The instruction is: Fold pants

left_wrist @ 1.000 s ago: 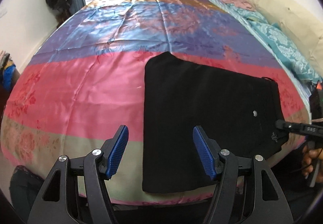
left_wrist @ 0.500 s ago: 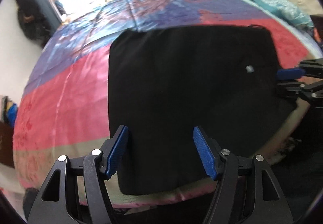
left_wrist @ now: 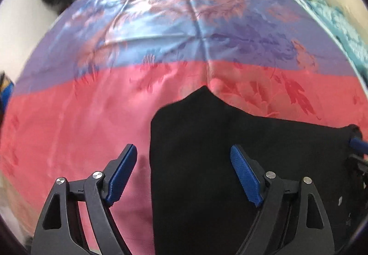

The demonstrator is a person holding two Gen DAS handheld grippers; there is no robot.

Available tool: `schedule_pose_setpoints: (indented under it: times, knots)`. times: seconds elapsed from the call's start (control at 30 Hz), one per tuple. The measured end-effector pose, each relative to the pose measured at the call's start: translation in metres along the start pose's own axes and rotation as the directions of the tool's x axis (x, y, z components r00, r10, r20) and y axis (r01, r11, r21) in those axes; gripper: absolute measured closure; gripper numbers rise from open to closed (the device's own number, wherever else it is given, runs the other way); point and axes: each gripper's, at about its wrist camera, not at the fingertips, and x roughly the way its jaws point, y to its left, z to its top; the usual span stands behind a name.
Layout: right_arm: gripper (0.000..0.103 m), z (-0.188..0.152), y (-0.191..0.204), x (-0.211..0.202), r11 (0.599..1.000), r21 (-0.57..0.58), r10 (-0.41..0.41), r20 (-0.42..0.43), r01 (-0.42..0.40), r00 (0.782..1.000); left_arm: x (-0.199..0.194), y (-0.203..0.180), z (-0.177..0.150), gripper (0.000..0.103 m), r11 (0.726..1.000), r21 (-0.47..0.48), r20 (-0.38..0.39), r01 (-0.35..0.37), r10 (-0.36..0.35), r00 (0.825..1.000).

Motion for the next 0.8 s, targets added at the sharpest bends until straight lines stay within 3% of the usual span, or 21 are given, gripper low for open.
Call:
schedule_pose_setpoints:
  times: [0.07,0.2,0.33,0.43,0.57,0.6,0.7,0.8]
  knots:
    - [0.074,-0.009,-0.004,-0.008,0.999,0.045,0.018,-0.008,-0.018,1.000,-0.011,0.004,-0.005,0.018,0.999,-0.031,0.017,0.019,-0.019,1.000]
    - [0.074,-0.017,0.010,-0.044,0.999,0.034,0.015,0.042,-0.016,0.999,-0.055,-0.002,-0.028,0.018,0.999,0.040,0.076,0.005,-0.008,0.997]
    - [0.074,-0.053,0.047,-0.077,0.998,0.034,0.045,0.060,-0.047,0.997,-0.083,-0.011,-0.062,0.007,0.995,0.098,0.079,0.012,-0.020,0.997]
    - [0.073,-0.084,0.057,-0.062,0.999,0.032,-0.012,-0.030,0.013,0.999,-0.085,-0.024,-0.091,0.007,0.987,0.156,0.036,-0.048,0.043,0.998]
    - [0.071,-0.104,0.067,-0.076,0.996,0.067,-0.058,0.007,0.058,0.998,-0.102,-0.028,-0.114,0.007,0.979,0.163,0.066,-0.125,0.115,0.991]
    - [0.064,-0.105,0.069,-0.079,0.995,0.072,-0.069,0.012,0.068,0.998,-0.106,-0.028,-0.116,0.007,0.980,0.155,0.073,-0.125,0.115,0.991]
    - [0.027,-0.112,0.077,-0.095,0.989,0.104,-0.109,0.067,0.102,0.992,-0.116,-0.026,-0.121,0.007,0.981,0.143,0.088,-0.129,0.117,0.989]
    - [0.025,-0.121,0.082,-0.104,0.984,0.131,-0.133,0.096,0.120,0.986,-0.120,-0.025,-0.121,0.007,0.981,0.139,0.096,-0.139,0.127,0.987]
